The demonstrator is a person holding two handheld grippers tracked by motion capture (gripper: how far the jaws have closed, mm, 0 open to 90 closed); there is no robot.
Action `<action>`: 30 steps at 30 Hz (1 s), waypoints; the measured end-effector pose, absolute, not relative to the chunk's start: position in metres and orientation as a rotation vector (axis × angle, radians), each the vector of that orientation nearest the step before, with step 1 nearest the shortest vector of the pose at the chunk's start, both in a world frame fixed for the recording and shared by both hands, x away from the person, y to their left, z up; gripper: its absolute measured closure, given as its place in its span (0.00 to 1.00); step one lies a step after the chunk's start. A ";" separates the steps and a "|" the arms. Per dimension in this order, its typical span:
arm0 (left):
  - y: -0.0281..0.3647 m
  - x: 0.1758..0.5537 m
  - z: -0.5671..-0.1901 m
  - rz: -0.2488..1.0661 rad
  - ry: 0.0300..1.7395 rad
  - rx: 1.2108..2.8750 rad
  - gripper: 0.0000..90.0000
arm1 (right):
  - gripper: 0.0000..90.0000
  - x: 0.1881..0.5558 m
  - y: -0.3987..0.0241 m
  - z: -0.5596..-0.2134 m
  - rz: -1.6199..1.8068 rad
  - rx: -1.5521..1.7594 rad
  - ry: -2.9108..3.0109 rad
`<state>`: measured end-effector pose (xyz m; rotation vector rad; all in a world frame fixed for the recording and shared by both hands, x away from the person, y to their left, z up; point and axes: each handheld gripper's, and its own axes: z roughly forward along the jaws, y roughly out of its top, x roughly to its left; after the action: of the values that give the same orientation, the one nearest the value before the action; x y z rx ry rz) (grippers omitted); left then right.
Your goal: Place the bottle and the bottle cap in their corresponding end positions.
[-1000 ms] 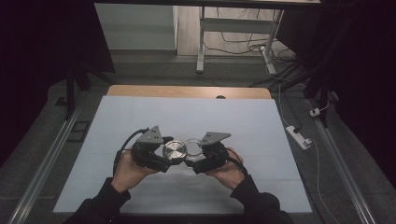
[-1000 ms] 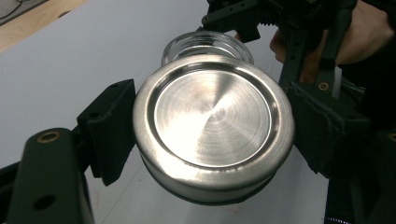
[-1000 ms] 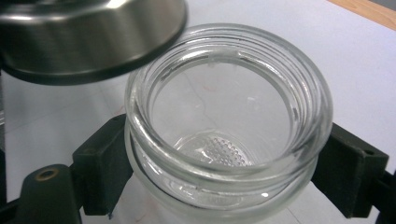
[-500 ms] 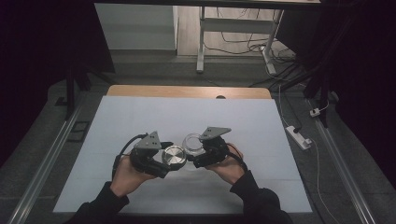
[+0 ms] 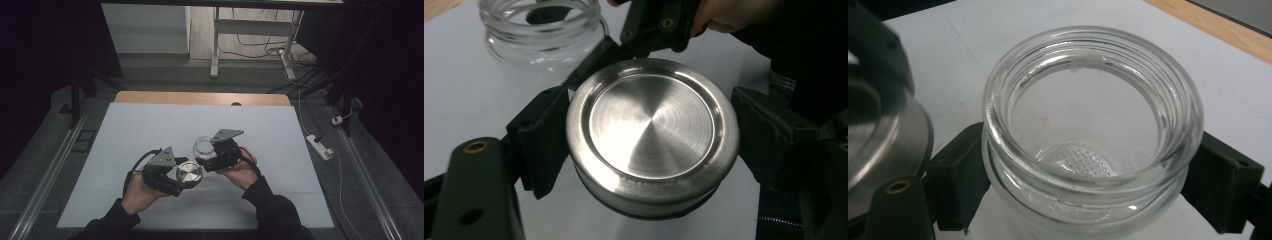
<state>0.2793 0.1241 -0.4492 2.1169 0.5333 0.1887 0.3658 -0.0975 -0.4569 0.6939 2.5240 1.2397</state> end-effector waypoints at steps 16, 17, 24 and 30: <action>0.107 0.287 -0.484 0.177 0.523 2.129 0.23 | 0.17 0.397 -0.089 -0.461 1.213 0.753 2.483; 0.106 0.288 -0.486 0.175 0.521 2.131 0.23 | 0.17 0.399 -0.088 -0.461 1.210 0.755 2.478; 0.097 0.291 -0.498 0.183 0.507 2.145 0.23 | 0.17 0.414 -0.087 -0.462 1.202 0.775 2.451; 0.091 0.295 -0.507 0.183 0.517 2.153 0.23 | 0.17 0.425 -0.083 -0.464 1.195 0.787 2.439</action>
<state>0.2947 0.0907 -0.5068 2.1533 0.5168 0.1826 0.4247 -0.0834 -0.4642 0.7872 2.4386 1.1949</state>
